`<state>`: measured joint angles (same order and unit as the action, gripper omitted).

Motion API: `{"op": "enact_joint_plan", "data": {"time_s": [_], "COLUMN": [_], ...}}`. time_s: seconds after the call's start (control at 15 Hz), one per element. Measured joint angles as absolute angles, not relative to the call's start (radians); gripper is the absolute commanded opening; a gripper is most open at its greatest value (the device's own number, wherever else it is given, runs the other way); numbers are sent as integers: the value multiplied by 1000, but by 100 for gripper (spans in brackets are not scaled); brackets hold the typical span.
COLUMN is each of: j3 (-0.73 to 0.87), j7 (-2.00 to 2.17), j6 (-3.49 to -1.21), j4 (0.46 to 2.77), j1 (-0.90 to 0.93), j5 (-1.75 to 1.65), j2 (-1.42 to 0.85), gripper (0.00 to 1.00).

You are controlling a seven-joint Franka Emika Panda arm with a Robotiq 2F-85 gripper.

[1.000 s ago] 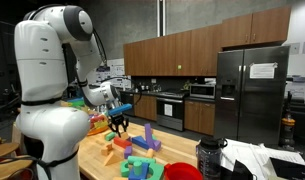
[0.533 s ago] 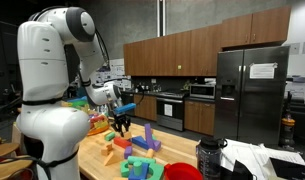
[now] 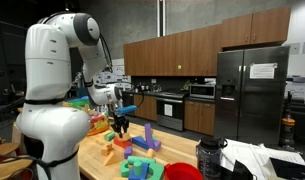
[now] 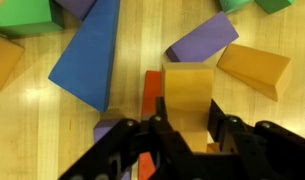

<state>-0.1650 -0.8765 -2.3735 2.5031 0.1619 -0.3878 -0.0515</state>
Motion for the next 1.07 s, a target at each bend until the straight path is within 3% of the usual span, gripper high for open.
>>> {"op": "enact_joint_plan", "data": {"time_s": [1.07], "j3": [-163], "j7": [-899], "j6": [-2431], "j4": [2329], "j1": [98], "j5": [-113], "j2": [-240], "gripper": [16]}}
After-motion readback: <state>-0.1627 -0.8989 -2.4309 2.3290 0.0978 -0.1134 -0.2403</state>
